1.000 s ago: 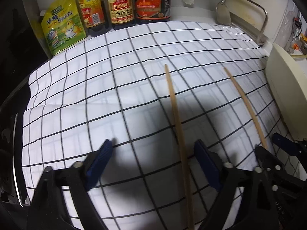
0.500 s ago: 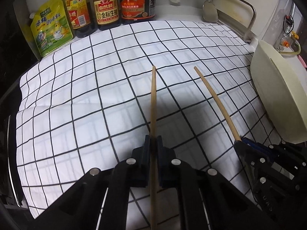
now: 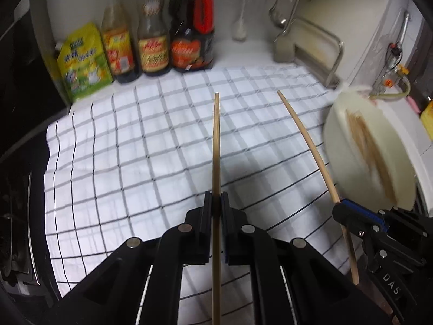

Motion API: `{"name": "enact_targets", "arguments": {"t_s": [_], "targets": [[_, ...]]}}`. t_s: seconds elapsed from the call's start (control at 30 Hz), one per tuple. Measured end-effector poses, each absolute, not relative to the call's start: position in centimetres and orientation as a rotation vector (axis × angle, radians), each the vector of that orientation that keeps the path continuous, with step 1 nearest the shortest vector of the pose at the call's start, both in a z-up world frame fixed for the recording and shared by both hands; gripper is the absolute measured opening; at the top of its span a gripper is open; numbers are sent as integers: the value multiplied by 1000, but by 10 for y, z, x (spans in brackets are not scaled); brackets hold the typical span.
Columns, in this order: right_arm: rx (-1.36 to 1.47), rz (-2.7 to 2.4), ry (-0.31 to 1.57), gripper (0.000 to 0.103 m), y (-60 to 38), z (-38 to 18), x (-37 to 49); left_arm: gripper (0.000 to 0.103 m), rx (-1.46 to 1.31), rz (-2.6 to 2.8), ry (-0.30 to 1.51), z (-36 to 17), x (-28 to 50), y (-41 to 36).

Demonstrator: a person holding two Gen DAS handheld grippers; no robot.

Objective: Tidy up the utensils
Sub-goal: 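Lift the held chopsticks with both tools and carry them over the basin, then open the right tool over the basin while the left tool releases its chopstick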

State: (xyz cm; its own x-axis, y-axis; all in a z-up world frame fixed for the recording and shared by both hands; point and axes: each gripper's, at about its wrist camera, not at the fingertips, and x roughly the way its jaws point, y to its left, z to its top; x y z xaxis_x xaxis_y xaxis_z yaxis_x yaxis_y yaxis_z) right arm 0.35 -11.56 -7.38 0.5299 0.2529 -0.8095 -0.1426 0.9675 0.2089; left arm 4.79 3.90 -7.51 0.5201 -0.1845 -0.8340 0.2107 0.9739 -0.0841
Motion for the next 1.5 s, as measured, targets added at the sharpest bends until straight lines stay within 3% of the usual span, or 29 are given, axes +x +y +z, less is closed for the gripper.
{"name": "enact_targets", "arguments": {"t_s": [0.43, 0.73, 1.1, 1.2, 1.27, 1.37, 1.5], "targets": [[230, 3, 876, 6, -263, -33, -10, 7, 55, -490, 908, -24, 71, -107], [246, -70, 917, 6, -326, -53, -2, 7, 102, -580, 965, -43, 82, -202], [273, -63, 963, 7, -349, -79, 7, 8, 144, -535, 1021, -69, 91, -229], [281, -69, 957, 7, -353, -78, 7, 33, 148, -516, 1003, -64, 90, -226], [289, -78, 947, 9, -356, -76, 6, 63, 133, -493, 976, -58, 89, -219], [287, -97, 930, 21, -357, -70, 2, 64, 129, -468, 960, -51, 88, -211], [283, -102, 923, 21, -354, -65, -4, 64, 106, -450, 957, -44, 87, -196]]}}
